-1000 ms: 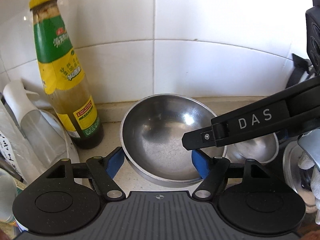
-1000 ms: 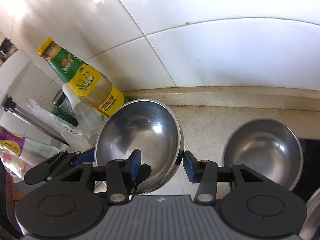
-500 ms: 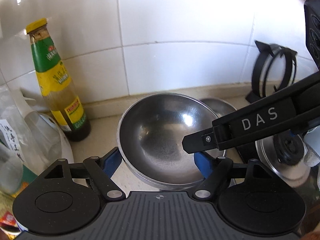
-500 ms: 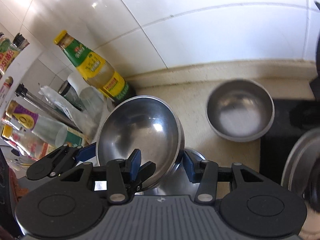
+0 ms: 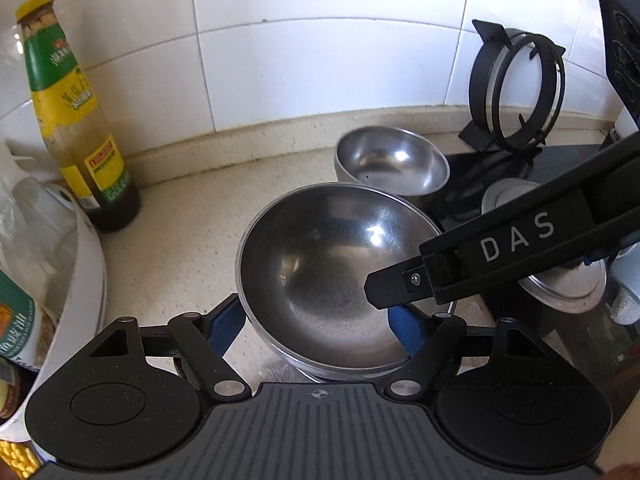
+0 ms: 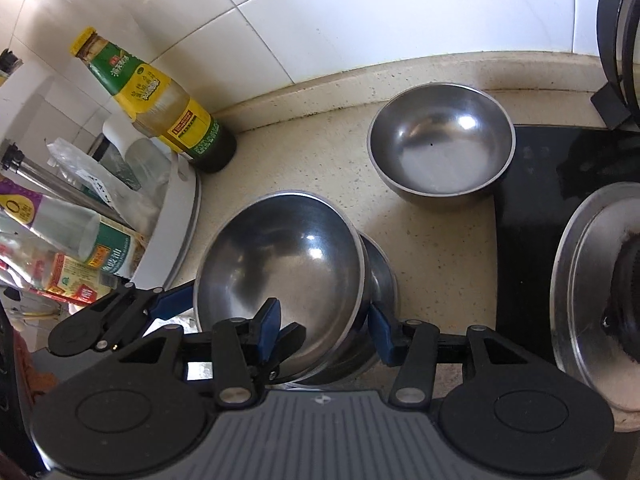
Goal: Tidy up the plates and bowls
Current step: 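Open both grippers and release the nested steel bowl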
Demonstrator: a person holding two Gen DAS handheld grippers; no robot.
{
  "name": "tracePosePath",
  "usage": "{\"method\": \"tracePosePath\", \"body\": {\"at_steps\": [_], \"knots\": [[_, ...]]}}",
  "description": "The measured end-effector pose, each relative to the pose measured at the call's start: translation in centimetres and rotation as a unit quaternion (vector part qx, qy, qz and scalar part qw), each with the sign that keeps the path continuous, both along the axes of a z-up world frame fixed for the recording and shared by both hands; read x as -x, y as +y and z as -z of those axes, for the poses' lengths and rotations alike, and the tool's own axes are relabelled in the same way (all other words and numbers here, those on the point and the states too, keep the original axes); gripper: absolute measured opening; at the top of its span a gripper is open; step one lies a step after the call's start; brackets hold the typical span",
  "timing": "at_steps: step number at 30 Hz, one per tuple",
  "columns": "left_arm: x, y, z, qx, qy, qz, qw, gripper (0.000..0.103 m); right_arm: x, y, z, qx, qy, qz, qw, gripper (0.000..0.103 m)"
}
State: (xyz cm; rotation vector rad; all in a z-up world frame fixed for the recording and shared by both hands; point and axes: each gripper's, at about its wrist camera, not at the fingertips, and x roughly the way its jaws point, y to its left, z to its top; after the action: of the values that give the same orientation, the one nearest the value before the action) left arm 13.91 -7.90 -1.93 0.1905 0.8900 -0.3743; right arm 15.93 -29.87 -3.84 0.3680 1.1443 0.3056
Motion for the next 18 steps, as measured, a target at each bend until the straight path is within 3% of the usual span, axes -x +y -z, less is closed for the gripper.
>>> {"method": "tracePosePath", "body": {"at_steps": [6,18], "knots": [[0.3,0.0,-0.1,-0.007,-0.009,-0.008,0.9999,0.078,0.2,-0.9,-0.6,0.012,-0.008,0.003,1.0,0.055],[0.1,-0.7,-3.0,-0.025,-0.048,-0.011,0.9985,0.083,0.5,-4.8,-3.0,0.029,-0.047,0.028,0.998,0.055]]}}
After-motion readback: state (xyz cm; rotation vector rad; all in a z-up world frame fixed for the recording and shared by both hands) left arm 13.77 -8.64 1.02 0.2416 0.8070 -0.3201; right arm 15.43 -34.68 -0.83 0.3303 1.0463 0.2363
